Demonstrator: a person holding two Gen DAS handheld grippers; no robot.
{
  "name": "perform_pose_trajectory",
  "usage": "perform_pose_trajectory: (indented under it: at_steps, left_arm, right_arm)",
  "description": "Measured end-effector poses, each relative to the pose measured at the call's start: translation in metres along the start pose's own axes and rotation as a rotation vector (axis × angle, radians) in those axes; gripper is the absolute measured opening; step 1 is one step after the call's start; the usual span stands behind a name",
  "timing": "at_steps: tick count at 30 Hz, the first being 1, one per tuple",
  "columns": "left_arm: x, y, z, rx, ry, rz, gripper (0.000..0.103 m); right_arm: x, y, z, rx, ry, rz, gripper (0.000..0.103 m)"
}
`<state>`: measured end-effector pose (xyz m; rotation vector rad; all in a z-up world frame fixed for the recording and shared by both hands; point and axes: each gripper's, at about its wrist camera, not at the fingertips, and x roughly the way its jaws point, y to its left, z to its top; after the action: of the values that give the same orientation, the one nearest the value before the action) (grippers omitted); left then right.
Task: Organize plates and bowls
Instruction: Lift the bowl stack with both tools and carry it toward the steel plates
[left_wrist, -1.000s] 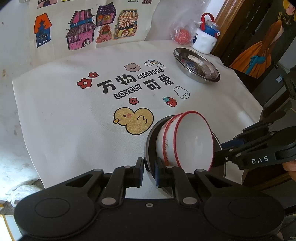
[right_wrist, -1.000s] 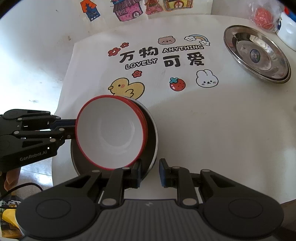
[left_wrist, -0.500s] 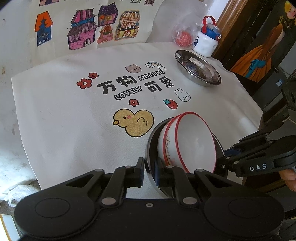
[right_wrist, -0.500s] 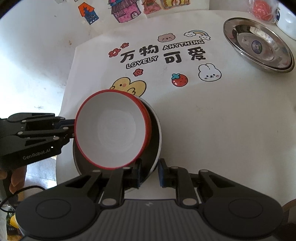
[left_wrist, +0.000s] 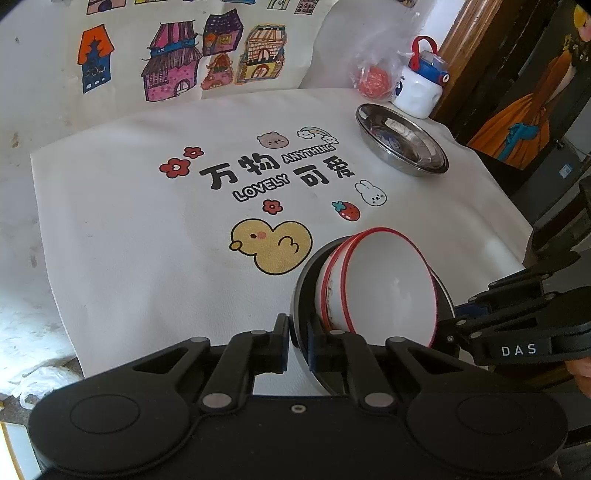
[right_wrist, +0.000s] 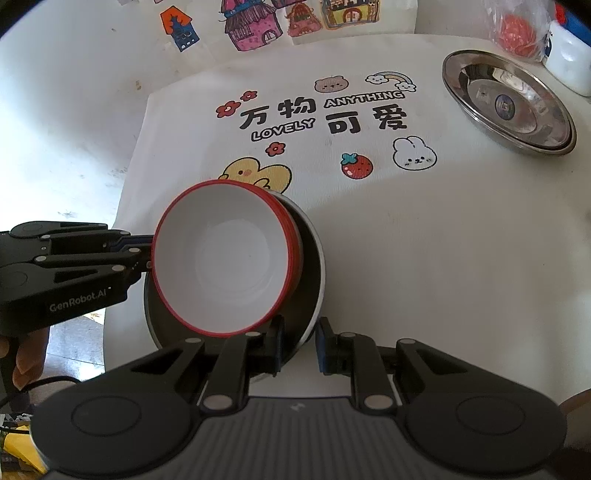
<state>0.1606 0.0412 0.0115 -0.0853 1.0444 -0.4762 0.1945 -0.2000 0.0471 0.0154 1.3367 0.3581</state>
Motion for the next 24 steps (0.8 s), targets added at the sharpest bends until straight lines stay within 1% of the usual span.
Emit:
perform_pose_trajectory:
  at_steps: [7, 14, 24]
  left_arm:
    - [0.0003, 0.0009, -0.0005, -0.023, -0.004, -0.006, 0.009]
    - [0.0003, -0.0017, -0.0027, -0.003, -0.016, -0.002, 0.008]
    - [0.0008, -0.0006, -0.0055, -0.039, -0.035, -0.02, 0.007]
  right_arm:
    - [0.0001, -0.0014, -0.0002, -0.007, -0.003, 0.001, 0.02]
    - [-0.0002, -0.0013, -0.0002, -0.002, -0.007, 0.006, 0.02]
    - [-0.006, -0.0013, -0.0026, 0.019, -0.03, -0.006, 0.02]
